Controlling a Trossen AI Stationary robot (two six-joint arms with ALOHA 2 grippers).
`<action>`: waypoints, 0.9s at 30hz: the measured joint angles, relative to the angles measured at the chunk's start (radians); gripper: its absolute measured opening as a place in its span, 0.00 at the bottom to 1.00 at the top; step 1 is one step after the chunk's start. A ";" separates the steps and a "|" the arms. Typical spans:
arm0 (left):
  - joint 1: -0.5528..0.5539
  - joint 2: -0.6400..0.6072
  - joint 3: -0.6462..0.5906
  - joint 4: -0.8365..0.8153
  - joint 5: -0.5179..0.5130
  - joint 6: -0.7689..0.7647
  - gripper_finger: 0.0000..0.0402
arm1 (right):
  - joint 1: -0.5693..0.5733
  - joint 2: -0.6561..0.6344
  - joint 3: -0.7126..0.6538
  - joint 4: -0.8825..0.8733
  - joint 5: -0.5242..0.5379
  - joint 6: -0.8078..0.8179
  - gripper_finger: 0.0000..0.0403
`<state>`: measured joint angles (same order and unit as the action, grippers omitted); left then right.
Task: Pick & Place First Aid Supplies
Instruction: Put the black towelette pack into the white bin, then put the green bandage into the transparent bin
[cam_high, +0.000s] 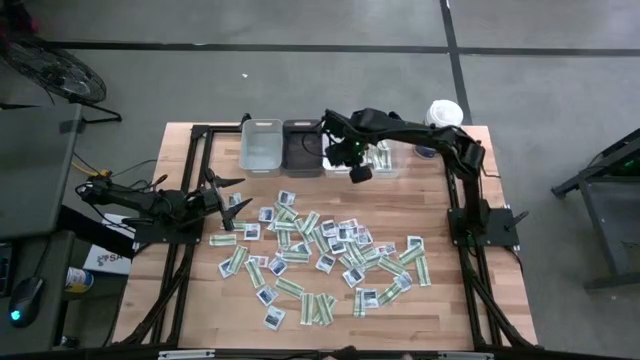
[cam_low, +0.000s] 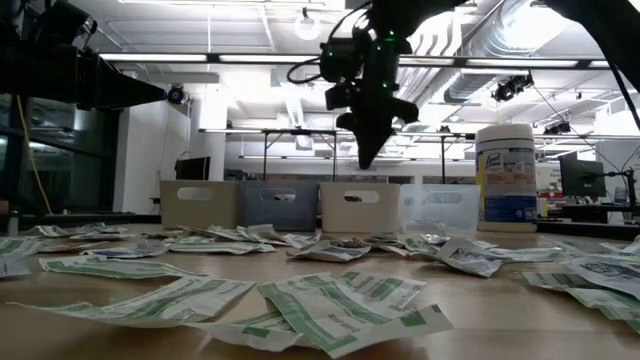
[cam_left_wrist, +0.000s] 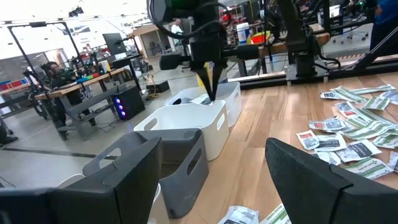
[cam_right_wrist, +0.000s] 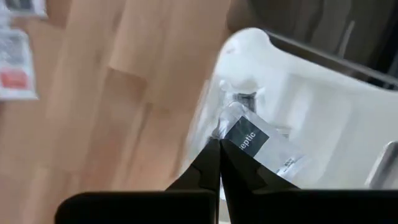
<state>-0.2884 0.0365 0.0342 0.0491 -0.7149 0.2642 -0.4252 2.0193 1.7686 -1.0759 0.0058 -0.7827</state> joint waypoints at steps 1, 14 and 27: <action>0.000 0.000 0.000 0.000 0.000 0.000 0.70 | -0.004 0.000 -0.008 0.014 0.011 -0.036 0.00; 0.000 0.000 0.000 0.000 0.000 0.000 0.70 | -0.030 0.000 -0.116 0.176 0.215 -0.093 0.06; 0.000 0.000 0.000 0.000 0.000 0.000 0.70 | -0.025 0.000 -0.116 0.202 0.128 0.065 0.35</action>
<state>-0.2886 0.0368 0.0344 0.0490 -0.7148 0.2642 -0.4503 2.0197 1.6527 -0.8738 0.1333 -0.7176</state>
